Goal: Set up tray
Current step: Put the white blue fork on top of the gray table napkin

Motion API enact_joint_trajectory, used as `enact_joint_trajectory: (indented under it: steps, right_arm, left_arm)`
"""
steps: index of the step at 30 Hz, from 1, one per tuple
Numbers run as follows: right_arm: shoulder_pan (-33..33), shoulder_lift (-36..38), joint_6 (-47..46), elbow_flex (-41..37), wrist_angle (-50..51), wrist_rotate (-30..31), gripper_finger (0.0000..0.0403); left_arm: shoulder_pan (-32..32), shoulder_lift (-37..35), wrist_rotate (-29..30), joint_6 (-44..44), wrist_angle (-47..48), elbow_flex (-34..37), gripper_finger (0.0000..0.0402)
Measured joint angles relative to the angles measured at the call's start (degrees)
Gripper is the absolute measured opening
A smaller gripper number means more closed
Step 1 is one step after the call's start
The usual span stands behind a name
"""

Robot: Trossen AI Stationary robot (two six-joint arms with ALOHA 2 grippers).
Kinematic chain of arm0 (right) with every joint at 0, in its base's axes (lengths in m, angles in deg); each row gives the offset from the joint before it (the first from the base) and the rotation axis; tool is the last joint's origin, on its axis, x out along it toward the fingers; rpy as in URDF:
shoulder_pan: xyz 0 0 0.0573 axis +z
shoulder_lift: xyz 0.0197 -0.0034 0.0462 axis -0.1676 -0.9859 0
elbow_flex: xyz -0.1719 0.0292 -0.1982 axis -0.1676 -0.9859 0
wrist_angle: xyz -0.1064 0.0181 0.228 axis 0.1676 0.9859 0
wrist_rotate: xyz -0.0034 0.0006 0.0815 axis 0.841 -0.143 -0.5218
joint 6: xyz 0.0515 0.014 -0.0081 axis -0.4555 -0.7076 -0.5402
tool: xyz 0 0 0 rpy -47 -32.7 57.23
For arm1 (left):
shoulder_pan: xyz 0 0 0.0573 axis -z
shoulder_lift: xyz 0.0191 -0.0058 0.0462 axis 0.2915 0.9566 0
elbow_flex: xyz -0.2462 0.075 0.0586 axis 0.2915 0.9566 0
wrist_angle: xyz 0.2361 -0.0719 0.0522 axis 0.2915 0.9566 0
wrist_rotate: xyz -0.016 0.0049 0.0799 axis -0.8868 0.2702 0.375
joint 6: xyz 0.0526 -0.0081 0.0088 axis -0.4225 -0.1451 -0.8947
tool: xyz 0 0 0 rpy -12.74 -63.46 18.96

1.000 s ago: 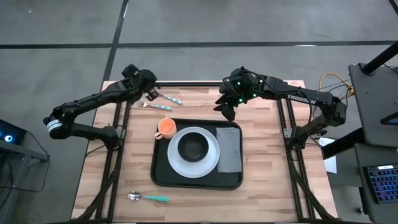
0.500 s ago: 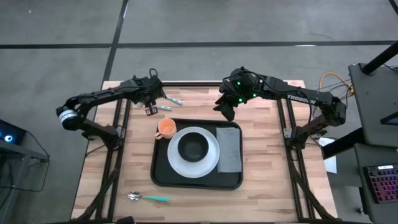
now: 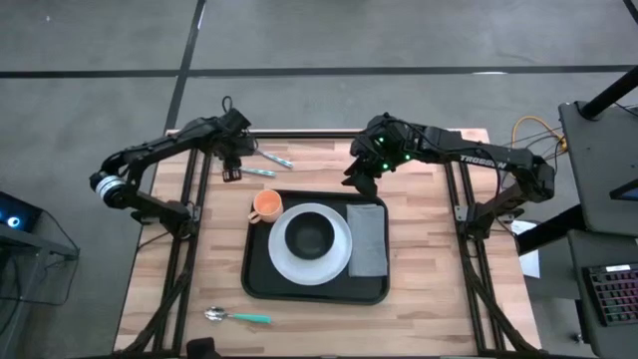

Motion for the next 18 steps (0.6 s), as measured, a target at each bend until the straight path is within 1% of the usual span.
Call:
enact_joint_trajectory:
  steps: [9,14,18]
  right_arm:
    - [1.8,0.0,0.5,0.0,-0.1,0.1,0.0155]
    - [1.9,-0.3,0.5,0.0,-1.6,0.1,0.0155]
    - [2.2,-0.7,0.8,0.0,-3.4,0.2,0.0155]
  left_arm:
    - [-2.3,0.6,-3.6,-7.4,0.7,0.0,0.0101]
    - [-2.2,2.4,-3.8,-7.6,0.7,0.0,0.0101]
    - [-2.3,5.5,-3.8,-7.5,0.7,0.0,0.0101]
